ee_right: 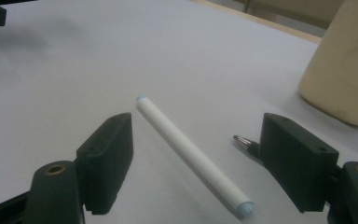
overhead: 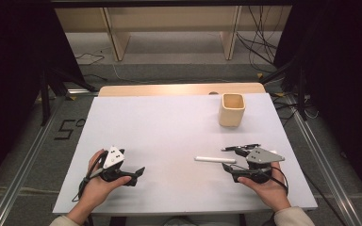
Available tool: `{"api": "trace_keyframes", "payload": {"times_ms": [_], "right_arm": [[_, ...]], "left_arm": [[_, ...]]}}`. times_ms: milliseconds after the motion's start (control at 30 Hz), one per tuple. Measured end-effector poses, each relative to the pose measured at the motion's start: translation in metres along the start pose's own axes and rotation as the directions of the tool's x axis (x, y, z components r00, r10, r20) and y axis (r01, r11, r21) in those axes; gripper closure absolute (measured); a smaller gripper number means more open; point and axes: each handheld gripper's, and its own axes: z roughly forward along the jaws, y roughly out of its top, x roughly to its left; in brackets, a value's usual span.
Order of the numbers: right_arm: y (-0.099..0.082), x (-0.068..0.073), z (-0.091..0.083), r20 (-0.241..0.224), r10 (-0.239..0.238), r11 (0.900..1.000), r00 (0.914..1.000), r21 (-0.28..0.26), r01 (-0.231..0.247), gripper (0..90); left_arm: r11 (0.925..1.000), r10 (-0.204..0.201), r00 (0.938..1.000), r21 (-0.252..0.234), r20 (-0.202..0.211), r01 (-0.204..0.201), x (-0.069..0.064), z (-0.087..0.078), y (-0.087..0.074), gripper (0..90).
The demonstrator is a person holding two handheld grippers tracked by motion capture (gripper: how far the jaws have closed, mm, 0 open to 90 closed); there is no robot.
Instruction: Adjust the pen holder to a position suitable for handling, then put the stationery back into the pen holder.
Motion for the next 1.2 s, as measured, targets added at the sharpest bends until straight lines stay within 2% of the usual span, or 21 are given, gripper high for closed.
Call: {"api": "trace_keyframes", "payload": {"times_ms": [933, 1200], "right_arm": [[-0.0005, -0.0021, -0.0001, 0.004, 0.005, 1.0000, 1.0000, -0.004, -0.005, 27.2], [-0.0006, -0.0039, 0.0002, 0.008, 0.008, 1.0000, 0.9999, -0.004, -0.008, 28.3]], "left_arm": [[1.0000, -0.001, 0.9999, 0.004, -0.012, 0.001, 0.0004, -0.0016, -0.0007, 1.4], [1.0000, -0.002, 1.0000, 0.007, -0.003, 0.002, 0.0006, 0.0011, -0.0002, 1.9]]}}
